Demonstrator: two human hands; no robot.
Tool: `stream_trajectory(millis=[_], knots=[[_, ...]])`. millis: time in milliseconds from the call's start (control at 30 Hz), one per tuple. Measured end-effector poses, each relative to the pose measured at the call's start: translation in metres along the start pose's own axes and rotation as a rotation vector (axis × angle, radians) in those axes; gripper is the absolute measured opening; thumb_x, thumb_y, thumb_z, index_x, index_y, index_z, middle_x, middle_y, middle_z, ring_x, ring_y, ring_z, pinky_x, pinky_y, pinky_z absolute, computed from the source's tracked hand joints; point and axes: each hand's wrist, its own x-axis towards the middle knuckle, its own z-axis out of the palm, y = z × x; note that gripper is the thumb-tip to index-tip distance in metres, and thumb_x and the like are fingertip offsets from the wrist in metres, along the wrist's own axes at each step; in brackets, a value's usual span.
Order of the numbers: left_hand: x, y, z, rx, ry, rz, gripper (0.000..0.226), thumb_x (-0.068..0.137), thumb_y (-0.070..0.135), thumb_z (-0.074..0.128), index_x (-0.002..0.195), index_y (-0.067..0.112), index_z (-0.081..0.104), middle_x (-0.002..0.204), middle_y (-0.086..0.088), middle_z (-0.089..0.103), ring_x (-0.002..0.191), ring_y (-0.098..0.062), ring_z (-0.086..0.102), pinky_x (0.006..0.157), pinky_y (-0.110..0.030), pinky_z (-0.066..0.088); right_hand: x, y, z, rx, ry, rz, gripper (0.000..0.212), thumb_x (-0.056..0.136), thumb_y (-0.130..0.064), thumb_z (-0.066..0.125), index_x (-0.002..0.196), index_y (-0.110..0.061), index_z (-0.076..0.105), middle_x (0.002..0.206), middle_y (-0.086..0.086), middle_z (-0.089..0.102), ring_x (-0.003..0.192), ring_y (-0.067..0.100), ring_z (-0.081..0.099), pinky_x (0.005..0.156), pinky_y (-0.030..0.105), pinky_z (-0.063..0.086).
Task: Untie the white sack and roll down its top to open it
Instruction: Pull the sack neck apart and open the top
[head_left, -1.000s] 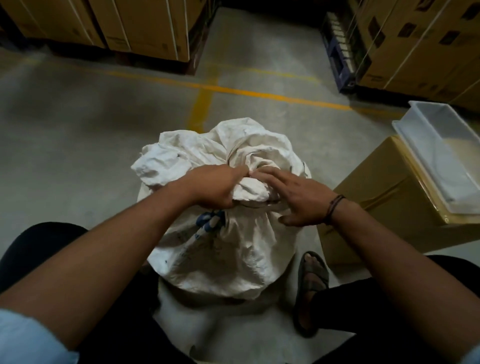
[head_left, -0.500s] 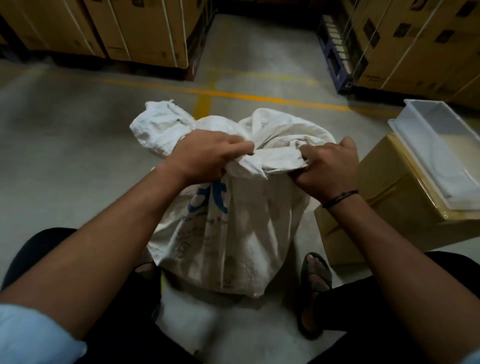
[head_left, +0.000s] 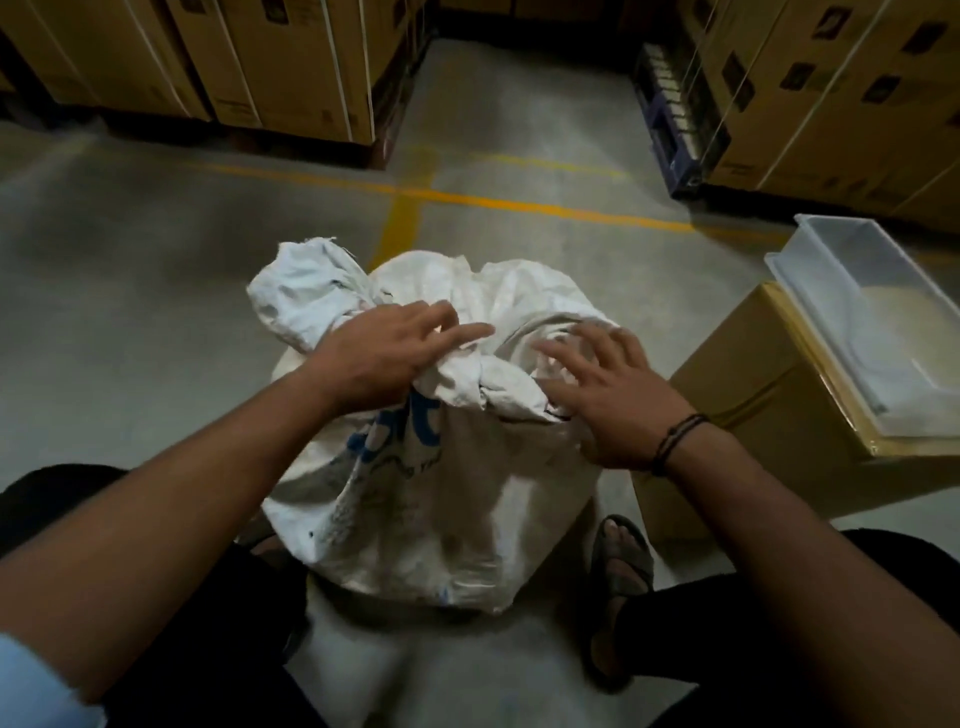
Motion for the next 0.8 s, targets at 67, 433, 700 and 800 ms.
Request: stream_trajectory(millis=[67, 433, 700, 800], knots=[[-0.006, 0.007, 0.001, -0.078, -0.010, -0.057, 0.102, 0.069, 0.009, 0.077, 0.156, 0.031, 0.028, 0.130, -0.003, 0.046, 0.101, -0.023, 0.053, 0.070, -0.029, 0.043, 0.005, 0.008, 0.009, -0.008, 0.153, 0.013, 0.048, 0.070, -0.023, 0.067, 0.117, -0.027, 0.060, 0.137, 0.004, 0.056, 0.131, 0.037, 0.043, 0.111, 0.055, 0.030], [0.001, 0.050, -0.010, -0.330, -0.186, -0.299, 0.059, 0.069, 0.077, 0.064, 0.099, 0.027, 0.058, 0.096, 0.004, 0.067, 0.090, -0.020, 0.062, 0.075, -0.035, 0.048, 0.042, -0.027, 0.028, 0.257, 0.659, 0.446, 0.019, 0.070, -0.025, 0.067, 0.084, -0.017, 0.057, 0.074, 0.003, 0.063, 0.062, 0.032, 0.062, 0.044, 0.030, 0.040], [0.000, 0.078, 0.045, 0.020, 0.202, -0.312, 0.029, 0.086, 0.016, 0.060, 0.114, 0.014, 0.052, 0.105, -0.010, 0.061, 0.071, -0.032, 0.057, 0.067, -0.040, 0.042, 0.018, 0.029, -0.009, 0.934, -0.129, 0.358, 0.017, 0.078, -0.029, 0.079, 0.089, -0.018, 0.074, 0.086, -0.002, 0.072, 0.082, 0.018, 0.068, 0.073, 0.033, 0.056], [-0.004, 0.092, 0.066, 0.074, 0.397, -0.219, 0.025, 0.103, 0.013, 0.034, 0.110, 0.012, 0.058, 0.110, -0.014, 0.064, 0.076, -0.033, 0.055, 0.069, -0.043, 0.043, 0.021, 0.029, 0.005, 1.018, 0.281, 0.808, 0.044, 0.076, -0.045, 0.078, 0.108, -0.017, 0.069, 0.100, 0.003, 0.070, 0.101, 0.026, 0.066, 0.076, 0.025, 0.055]])
